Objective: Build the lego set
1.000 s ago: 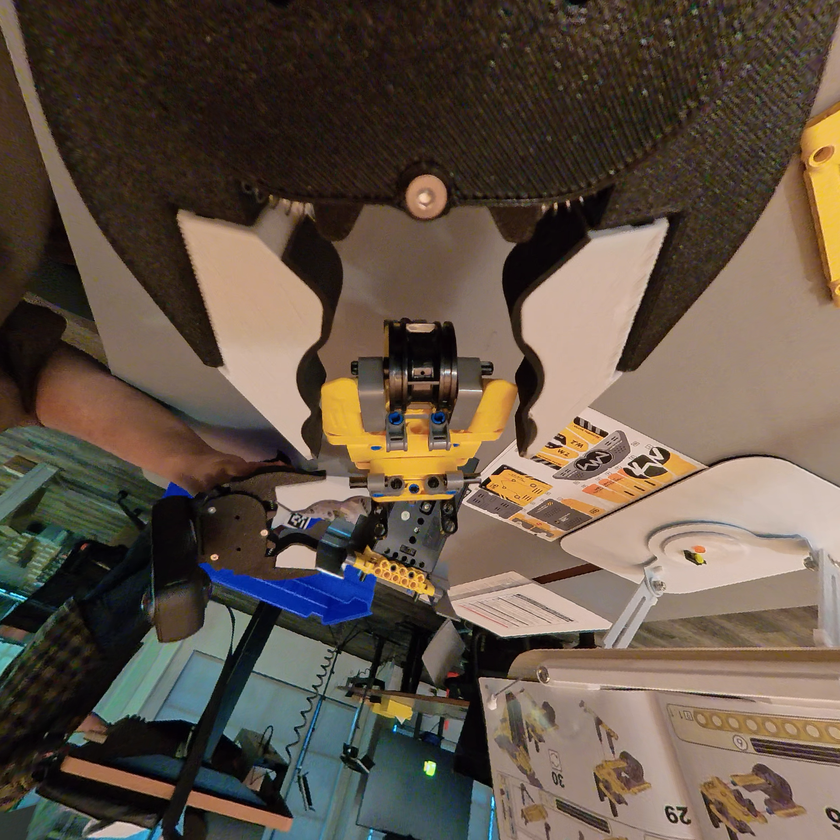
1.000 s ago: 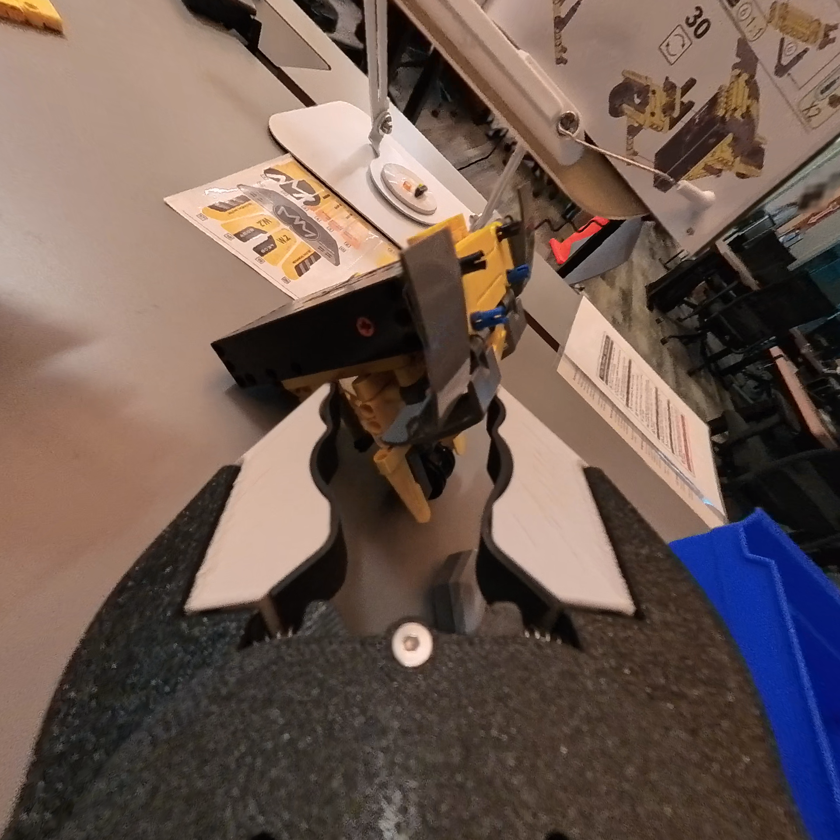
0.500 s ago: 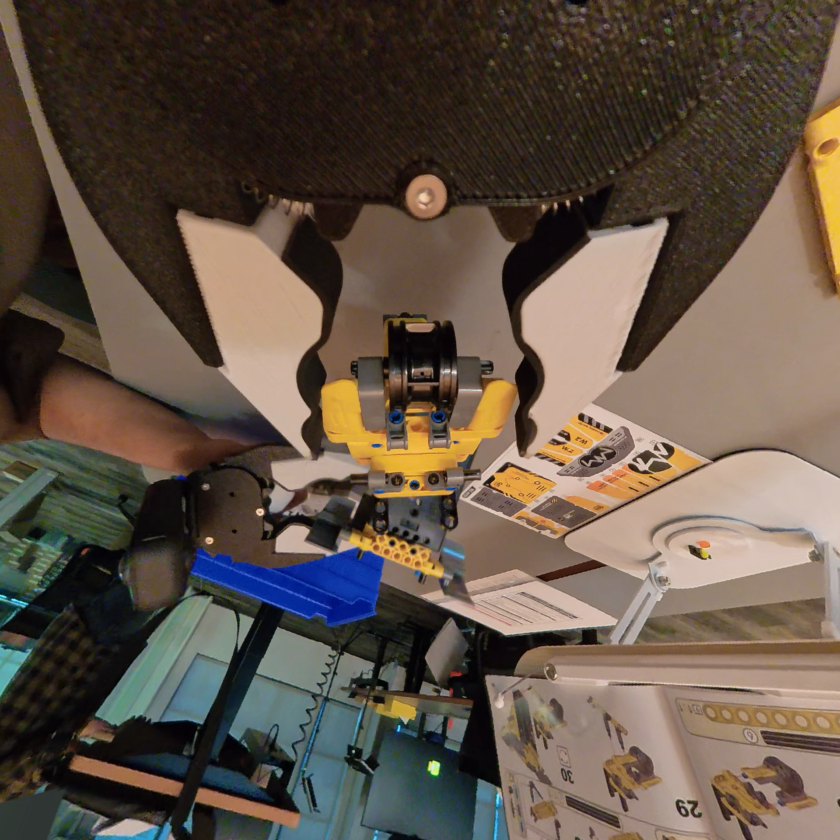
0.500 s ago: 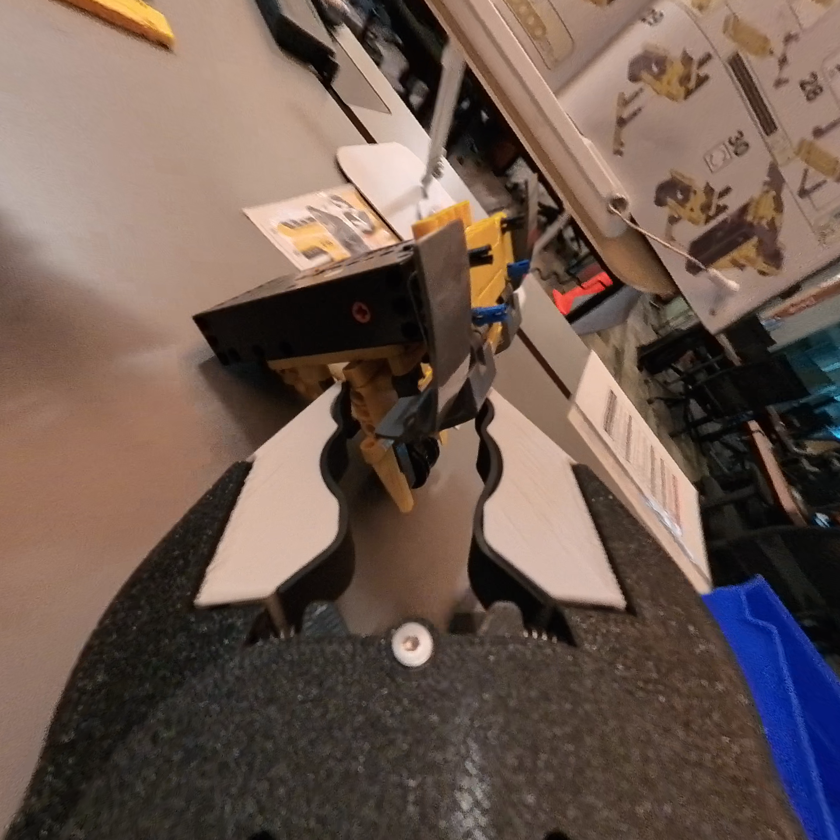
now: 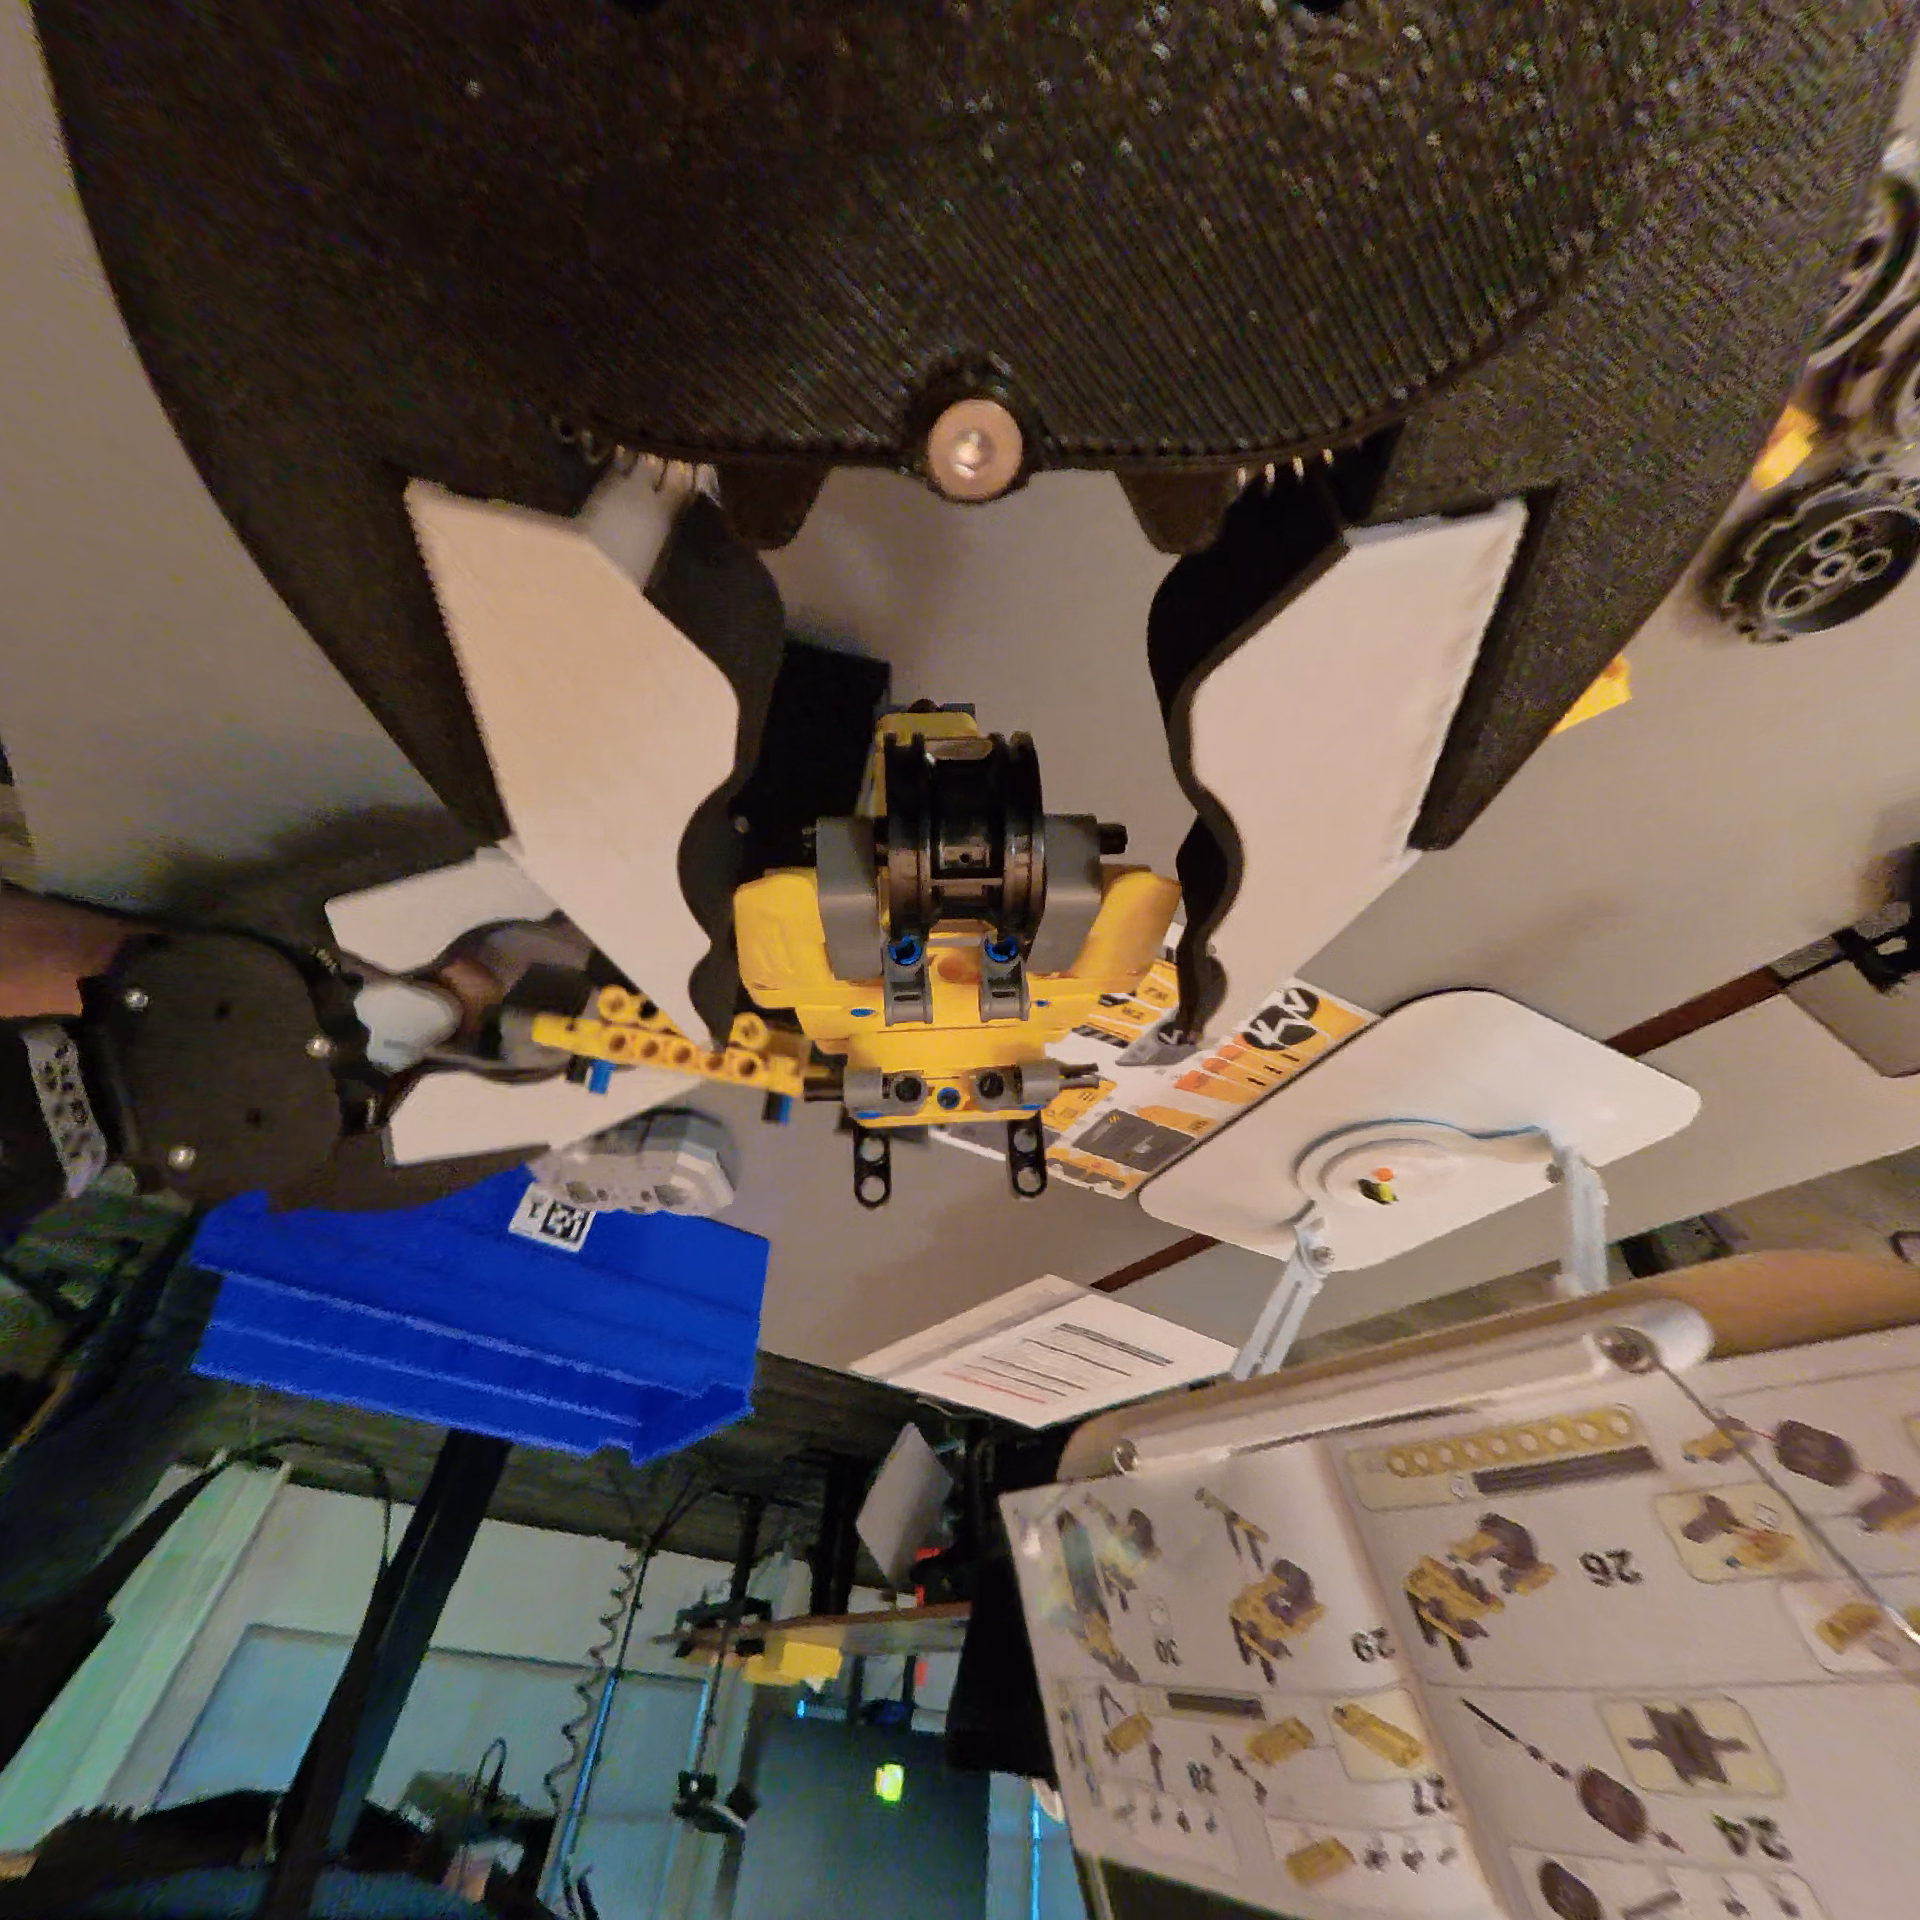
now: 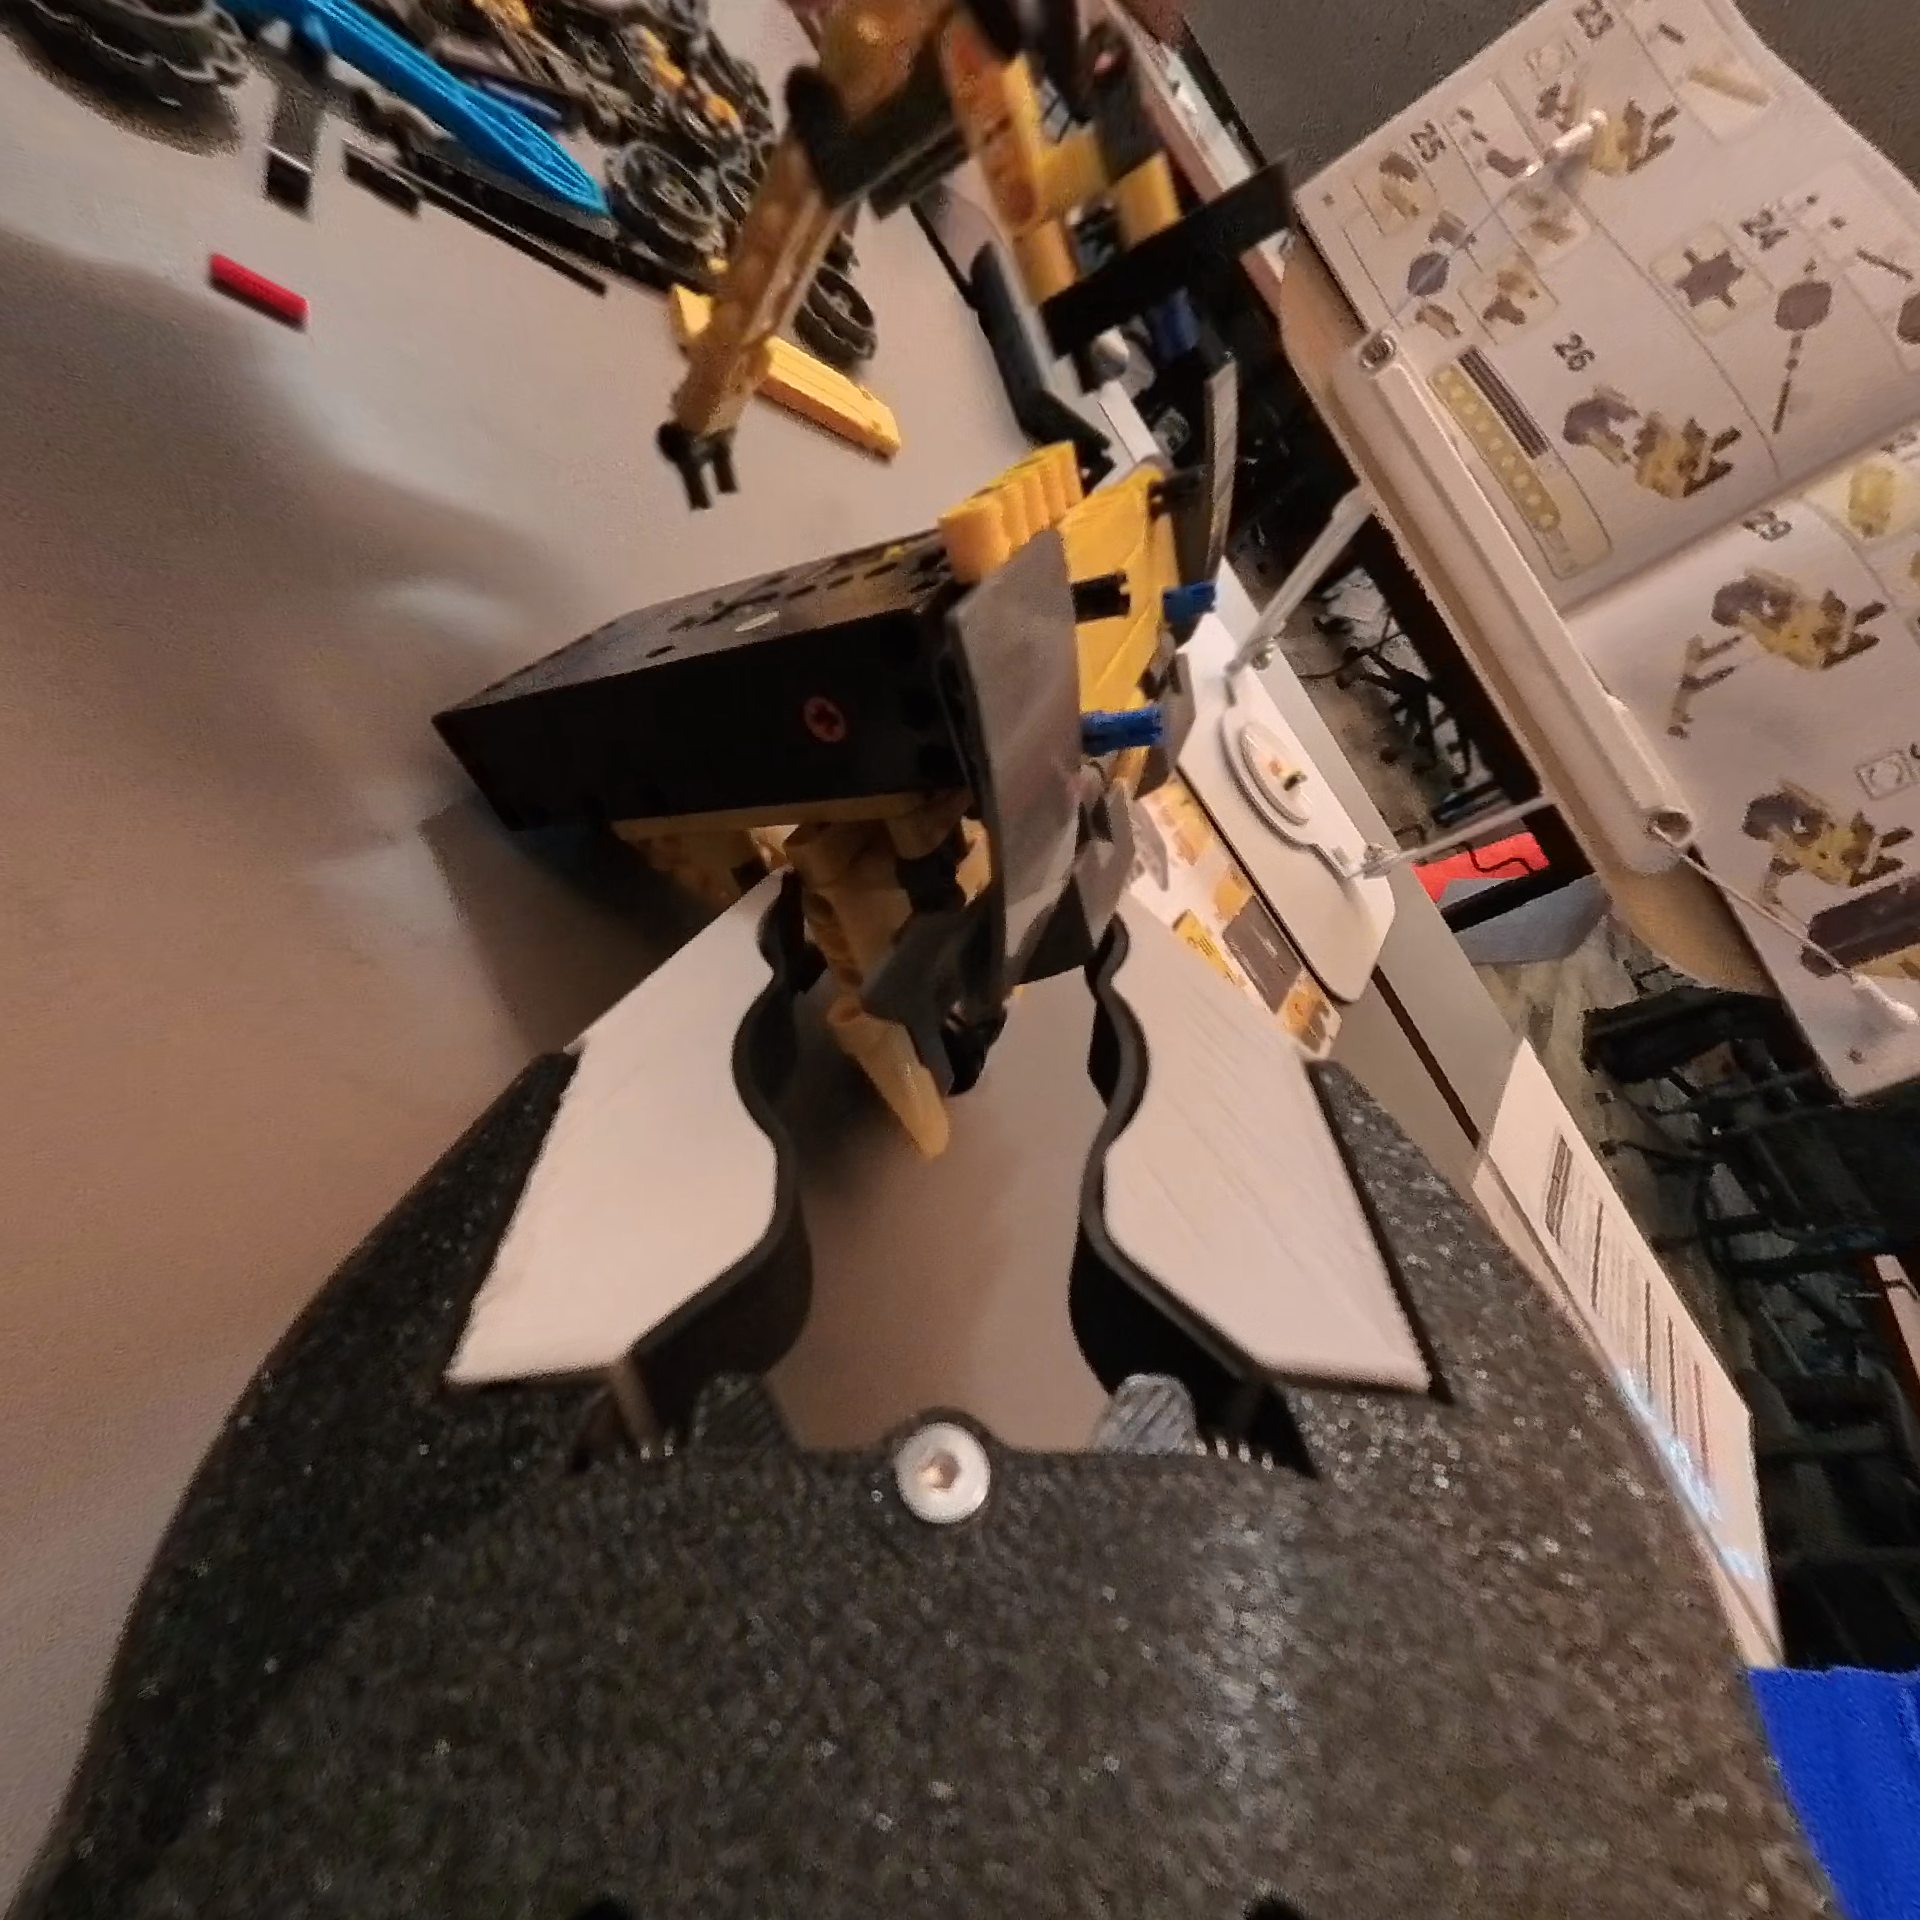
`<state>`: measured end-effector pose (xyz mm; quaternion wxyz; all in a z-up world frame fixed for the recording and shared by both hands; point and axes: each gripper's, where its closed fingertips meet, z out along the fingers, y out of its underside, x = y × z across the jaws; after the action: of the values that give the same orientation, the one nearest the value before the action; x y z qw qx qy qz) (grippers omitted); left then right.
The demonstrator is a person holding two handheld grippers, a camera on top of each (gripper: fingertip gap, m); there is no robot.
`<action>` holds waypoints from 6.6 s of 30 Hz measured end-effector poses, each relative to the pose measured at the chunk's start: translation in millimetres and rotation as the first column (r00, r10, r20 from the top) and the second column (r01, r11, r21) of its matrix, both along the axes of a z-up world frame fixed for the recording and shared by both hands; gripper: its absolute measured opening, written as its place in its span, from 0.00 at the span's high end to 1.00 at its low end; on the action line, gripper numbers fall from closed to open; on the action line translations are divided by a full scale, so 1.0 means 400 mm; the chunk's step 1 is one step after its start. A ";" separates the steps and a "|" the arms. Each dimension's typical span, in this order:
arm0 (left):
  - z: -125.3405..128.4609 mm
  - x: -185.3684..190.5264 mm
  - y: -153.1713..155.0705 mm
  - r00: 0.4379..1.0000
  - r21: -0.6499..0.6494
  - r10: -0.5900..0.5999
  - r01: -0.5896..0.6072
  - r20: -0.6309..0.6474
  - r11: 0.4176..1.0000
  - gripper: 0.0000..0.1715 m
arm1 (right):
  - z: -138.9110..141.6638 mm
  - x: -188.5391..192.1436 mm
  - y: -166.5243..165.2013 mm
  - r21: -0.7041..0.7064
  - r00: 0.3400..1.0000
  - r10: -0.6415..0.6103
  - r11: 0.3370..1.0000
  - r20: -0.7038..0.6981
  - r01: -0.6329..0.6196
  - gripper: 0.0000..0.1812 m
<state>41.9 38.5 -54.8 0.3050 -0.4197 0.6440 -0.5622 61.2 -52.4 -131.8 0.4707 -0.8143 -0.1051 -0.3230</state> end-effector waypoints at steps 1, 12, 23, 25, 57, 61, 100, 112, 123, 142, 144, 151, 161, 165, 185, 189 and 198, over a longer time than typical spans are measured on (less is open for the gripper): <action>0.011 -0.007 0.009 1.000 -0.024 -0.006 0.007 0.009 1.000 0.53 | -0.001 -0.008 0.003 -0.001 1.000 0.002 1.000 0.006 -0.002 0.70; 0.020 -0.088 -0.053 0.972 -0.158 -0.237 0.233 -0.003 0.959 0.52 | -0.006 -0.001 0.002 -0.001 1.000 -0.024 1.000 0.011 0.024 0.71; -0.054 -0.073 -0.134 0.992 0.179 -0.120 0.112 0.032 0.977 0.53 | -0.023 0.074 -0.023 0.001 0.984 -0.140 0.990 -0.108 0.141 0.75; -0.077 -0.070 -0.144 0.993 0.268 -0.109 0.096 0.035 0.959 0.53 | -0.024 0.074 -0.024 0.000 0.981 -0.149 0.989 -0.123 0.151 0.76; -0.100 -0.040 -0.092 0.986 0.042 -0.165 0.166 -0.035 0.985 0.53 | -0.049 0.032 -0.032 -0.013 0.901 -0.085 0.996 -0.425 0.088 0.85; -0.098 -0.036 -0.091 0.986 0.048 -0.162 0.163 -0.027 0.985 0.53 | -0.048 0.038 -0.034 -0.009 0.901 -0.081 0.996 -0.426 0.085 0.85; -0.089 -0.032 -0.107 0.985 0.059 -0.173 0.173 -0.014 0.983 0.53 | 0.007 0.036 -0.028 0.145 0.815 0.064 0.989 -0.576 0.025 0.41; -0.093 -0.033 -0.103 0.986 0.097 -0.168 0.168 -0.010 0.981 0.53 | 0.037 0.028 -0.040 0.202 0.800 0.144 0.979 -0.582 -0.029 0.67; -0.091 -0.038 -0.106 0.985 0.106 -0.170 0.169 -0.004 0.980 0.53 | -0.048 0.036 -0.090 -0.042 0.820 0.109 0.986 -0.562 -0.160 0.64; -0.073 -0.037 -0.108 0.986 0.063 -0.165 0.164 0.015 0.984 0.53 | 0.132 0.079 -0.049 0.410 0.826 0.189 0.911 -0.531 0.055 1.00; -0.077 -0.035 -0.104 0.987 0.084 -0.158 0.157 0.013 0.984 0.53 | 0.125 0.073 -0.042 0.400 0.830 0.181 0.915 -0.528 0.056 0.99; -0.086 -0.033 -0.104 0.989 0.176 -0.147 0.140 0.027 0.974 0.53 | 0.120 0.072 -0.033 0.420 0.751 0.212 0.903 -0.626 0.095 0.97; -0.086 -0.034 -0.110 0.989 0.210 -0.142 0.133 0.028 0.969 0.53 | 0.115 0.074 -0.029 0.442 0.697 0.254 0.891 -0.671 0.101 0.95; -0.084 -0.032 -0.108 0.991 0.208 -0.128 0.120 0.027 0.971 0.53 | 0.118 0.069 -0.027 0.441 0.743 0.242 0.894 -0.624 0.080 0.98; -0.083 -0.034 -0.121 0.991 0.286 -0.123 0.104 0.048 0.953 0.53 | 0.118 0.072 -0.027 0.440 0.749 0.234 0.894 -0.620 0.085 0.96; -0.083 -0.033 -0.120 0.991 0.273 -0.124 0.106 0.049 0.956 0.53 | 0.117 0.073 -0.027 0.442 0.737 0.242 0.893 -0.632 0.086 0.96; -0.084 -0.032 -0.125 0.991 0.286 -0.125 0.106 0.049 0.952 0.53 | 0.130 0.093 -0.018 0.454 0.684 0.263 0.884 -0.680 0.112 1.00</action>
<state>28.9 -11.7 -88.3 0.3497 -0.3143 0.7308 -0.4949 98.5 -59.6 -80.0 0.6658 -0.7332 0.1349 0.0302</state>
